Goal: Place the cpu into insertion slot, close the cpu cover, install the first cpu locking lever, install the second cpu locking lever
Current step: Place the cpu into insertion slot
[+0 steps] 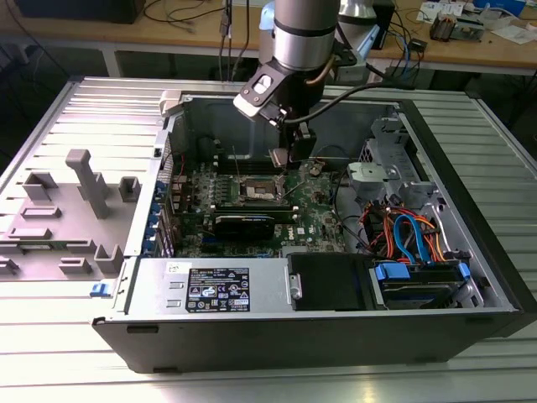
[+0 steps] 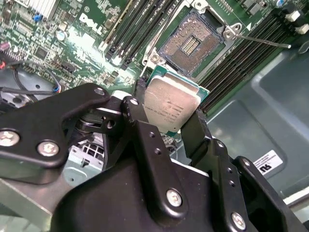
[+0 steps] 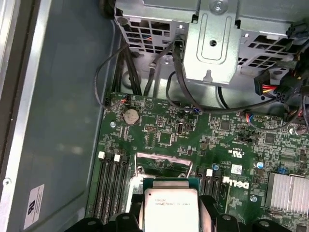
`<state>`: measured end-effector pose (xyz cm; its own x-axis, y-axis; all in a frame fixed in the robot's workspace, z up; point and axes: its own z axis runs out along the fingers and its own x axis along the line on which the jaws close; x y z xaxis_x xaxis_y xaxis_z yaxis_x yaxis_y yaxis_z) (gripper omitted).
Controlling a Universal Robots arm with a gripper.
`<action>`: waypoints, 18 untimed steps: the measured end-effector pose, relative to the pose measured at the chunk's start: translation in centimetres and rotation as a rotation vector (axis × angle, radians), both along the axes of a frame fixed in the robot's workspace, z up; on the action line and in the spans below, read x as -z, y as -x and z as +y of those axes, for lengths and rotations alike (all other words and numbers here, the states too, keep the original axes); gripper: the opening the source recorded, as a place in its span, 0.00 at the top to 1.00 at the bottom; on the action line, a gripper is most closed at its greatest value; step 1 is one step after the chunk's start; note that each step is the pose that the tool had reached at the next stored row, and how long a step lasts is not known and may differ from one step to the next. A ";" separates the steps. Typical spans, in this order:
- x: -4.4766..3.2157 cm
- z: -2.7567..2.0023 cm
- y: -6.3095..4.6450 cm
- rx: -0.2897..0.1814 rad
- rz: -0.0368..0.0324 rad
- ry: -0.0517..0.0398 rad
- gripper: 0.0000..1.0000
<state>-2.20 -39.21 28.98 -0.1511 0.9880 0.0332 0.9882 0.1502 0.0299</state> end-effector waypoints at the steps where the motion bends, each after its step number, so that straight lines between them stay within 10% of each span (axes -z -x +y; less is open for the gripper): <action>1: 0.17 0.02 0.0 0.019 0.0004 -0.0001 0.46; 9: 0.23 0.02 0.0 0.029 0.0004 -0.0001 0.46; 12: 1.95 0.02 1.0 0.044 0.0005 -0.0001 0.46; 18: 1.96 0.02 1.0 0.044 0.0004 0.0000 0.46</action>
